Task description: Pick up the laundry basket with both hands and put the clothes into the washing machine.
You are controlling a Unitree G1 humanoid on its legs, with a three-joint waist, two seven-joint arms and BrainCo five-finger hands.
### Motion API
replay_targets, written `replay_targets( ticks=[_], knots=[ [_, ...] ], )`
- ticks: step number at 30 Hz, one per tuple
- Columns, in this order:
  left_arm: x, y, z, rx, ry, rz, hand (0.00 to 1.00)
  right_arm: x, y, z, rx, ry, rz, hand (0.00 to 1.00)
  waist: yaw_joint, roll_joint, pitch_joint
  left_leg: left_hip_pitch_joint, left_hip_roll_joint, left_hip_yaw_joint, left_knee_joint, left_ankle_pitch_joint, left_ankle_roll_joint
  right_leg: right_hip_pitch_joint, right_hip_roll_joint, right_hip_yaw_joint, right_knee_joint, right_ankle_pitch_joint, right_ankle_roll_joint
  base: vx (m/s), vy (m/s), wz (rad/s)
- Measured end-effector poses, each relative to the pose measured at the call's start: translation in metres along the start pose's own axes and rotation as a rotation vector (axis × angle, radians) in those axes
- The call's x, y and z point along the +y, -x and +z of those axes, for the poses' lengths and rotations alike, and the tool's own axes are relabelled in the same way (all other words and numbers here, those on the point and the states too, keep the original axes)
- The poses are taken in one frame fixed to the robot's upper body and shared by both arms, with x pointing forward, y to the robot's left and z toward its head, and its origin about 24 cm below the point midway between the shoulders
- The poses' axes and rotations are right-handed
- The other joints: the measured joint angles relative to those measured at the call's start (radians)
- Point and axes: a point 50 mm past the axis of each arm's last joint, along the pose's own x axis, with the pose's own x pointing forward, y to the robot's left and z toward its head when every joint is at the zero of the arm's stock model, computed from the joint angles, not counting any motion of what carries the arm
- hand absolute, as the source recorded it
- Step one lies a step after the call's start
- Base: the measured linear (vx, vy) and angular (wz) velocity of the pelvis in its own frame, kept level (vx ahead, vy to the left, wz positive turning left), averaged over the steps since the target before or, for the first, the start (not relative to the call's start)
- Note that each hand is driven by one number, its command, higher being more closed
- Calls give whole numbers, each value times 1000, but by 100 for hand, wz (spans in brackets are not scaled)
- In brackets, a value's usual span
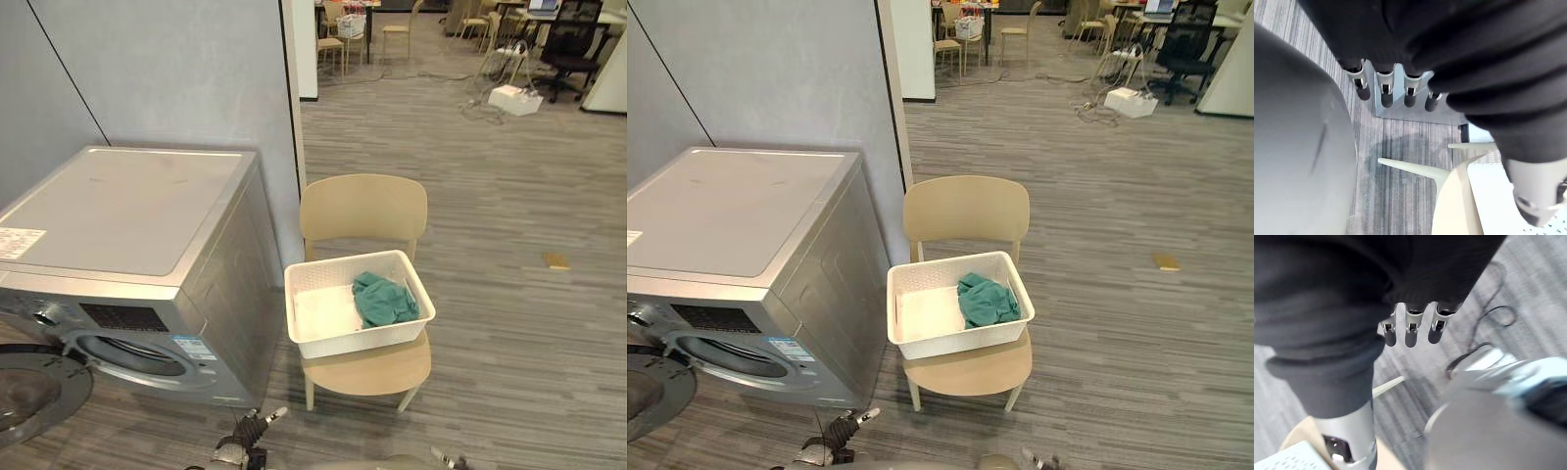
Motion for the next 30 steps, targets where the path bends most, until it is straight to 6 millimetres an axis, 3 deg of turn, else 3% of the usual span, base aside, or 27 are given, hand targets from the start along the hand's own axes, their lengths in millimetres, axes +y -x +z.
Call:
replay_targets(
  ticks=[1,2,3,5,6,8,10,13,19,23,30],
  knots=[
    [-2,1,-2,3,-3,-3,0,12,1,27,-122,13,46,0,1,1,0,7,-73,2,30,-76,-27,0,-10,13,-10,2,-3,-52,64,-11],
    [-2,1,-3,5,-4,-4,0,17,3,41,-188,16,70,0,0,3,-1,16,-102,7,12,-106,-30,0,-10,16,-19,5,-3,-50,113,-10],
    [-1,2,-7,15,-4,-3,0,36,14,71,-345,50,133,0,-2,5,-3,67,-116,51,-97,-154,-33,-9,-3,20,-33,14,6,-30,91,-2],
    [-1,2,-9,20,9,-2,0,57,31,107,-531,119,204,0,-1,15,-15,114,-126,59,-245,-204,-38,-45,7,34,-37,48,27,-24,83,-5],
    [1,2,-10,24,12,6,0,70,45,127,-642,165,247,0,1,0,-22,113,-152,64,-285,-179,-23,-43,-1,57,-75,88,42,-3,93,-13],
    [2,2,-10,25,7,13,0,89,65,151,-790,200,307,0,9,-3,-23,127,-169,78,-322,-150,-19,-32,-14,68,-122,125,48,40,96,-18],
    [2,2,-10,25,-29,9,0,111,100,182,-1016,220,388,0,6,5,-33,153,-189,80,-374,-126,-9,7,-34,63,-203,162,60,92,88,1],
    [4,2,-9,23,-63,14,0,129,130,208,-1226,277,423,0,17,0,-52,149,-204,65,-421,-105,-10,26,-39,39,-282,194,61,92,41,15],
    [2,1,-5,5,-111,-2,0,133,132,233,-1313,468,384,0,21,-13,-62,82,-203,10,-454,-78,-18,-4,-32,-17,-327,214,53,52,-42,26],
    [1,-1,14,-59,-158,-9,0,144,113,281,-1308,684,322,0,28,-34,-7,11,-201,-14,-438,-59,-13,-59,-29,-37,-326,236,44,-24,-23,11],
    [6,-5,56,-197,-154,4,0,174,119,360,-1318,977,222,0,57,-31,152,-113,-202,-65,-372,-45,-12,-155,-32,-73,-273,248,41,-123,-1,16]
  ],
)
